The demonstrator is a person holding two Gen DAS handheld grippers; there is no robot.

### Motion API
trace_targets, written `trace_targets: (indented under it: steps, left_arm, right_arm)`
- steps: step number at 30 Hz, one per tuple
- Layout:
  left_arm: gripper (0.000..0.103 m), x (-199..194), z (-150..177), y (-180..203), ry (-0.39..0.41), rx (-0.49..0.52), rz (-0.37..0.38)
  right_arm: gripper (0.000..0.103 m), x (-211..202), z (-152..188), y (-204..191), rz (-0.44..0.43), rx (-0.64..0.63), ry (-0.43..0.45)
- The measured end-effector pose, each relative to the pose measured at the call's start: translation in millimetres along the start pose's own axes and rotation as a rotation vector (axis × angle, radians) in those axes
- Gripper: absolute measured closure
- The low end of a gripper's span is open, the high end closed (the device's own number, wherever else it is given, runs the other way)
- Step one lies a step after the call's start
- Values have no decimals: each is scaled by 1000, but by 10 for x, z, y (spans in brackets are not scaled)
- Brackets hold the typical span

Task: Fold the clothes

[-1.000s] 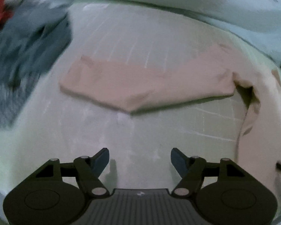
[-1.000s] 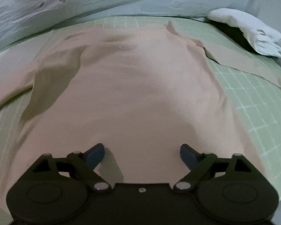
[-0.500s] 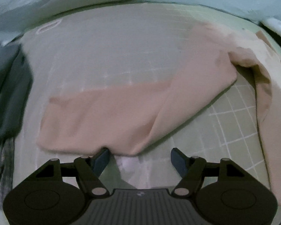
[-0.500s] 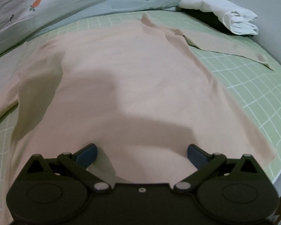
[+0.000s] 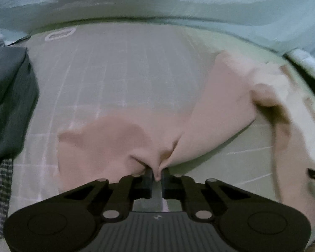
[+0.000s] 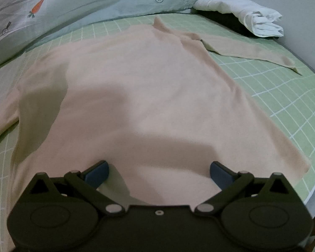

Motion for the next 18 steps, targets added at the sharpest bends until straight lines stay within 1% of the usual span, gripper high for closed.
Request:
trace_targets:
  steps: [2, 5, 8, 9, 10, 11, 14, 17, 18]
  left_arm:
    - [95, -175, -30, 56, 23, -29, 89]
    - [95, -422, -97, 72, 56, -101, 221]
    - [95, -571, -222, -104, 85, -247, 351]
    - [95, -582, -269, -185, 98, -285, 368]
    - [95, -587, -318, -270, 112, -318, 374]
    - [95, -567, -364, -363, 129, -340, 356]
    - [95, -360, -475, -682, 153, -403, 231]
    - [94, -145, -501, -921, 125, -476, 171]
    - [92, -113, -489, -973, 118, -480, 147]
  right_arm:
    - [0, 0, 0, 1, -2, -5, 2]
    - [0, 8, -11, 11, -10, -19, -6]
    - [0, 2, -2, 7, -17, -33, -8]
    - [0, -1, 4, 6, -19, -38, -7]
    - [0, -2, 8, 2, -19, -36, -4]
    - [0, -2, 13, -1, -19, -35, -1]
    - [0, 0, 23, -12, -18, -33, 4]
    - [0, 6, 12, -10, -18, -33, 4]
    - [0, 3, 17, -12, -18, -33, 4]
Point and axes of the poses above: each gripper's, at about its wrist camera, not at the fingertips, and x roughly the way its jaws point, y to its right, z to its underside, the point moved 9 cm from there along x, roughly the way its jaws point, and after that the axes turned 13 degrees about -y, right-handed, at the moved point
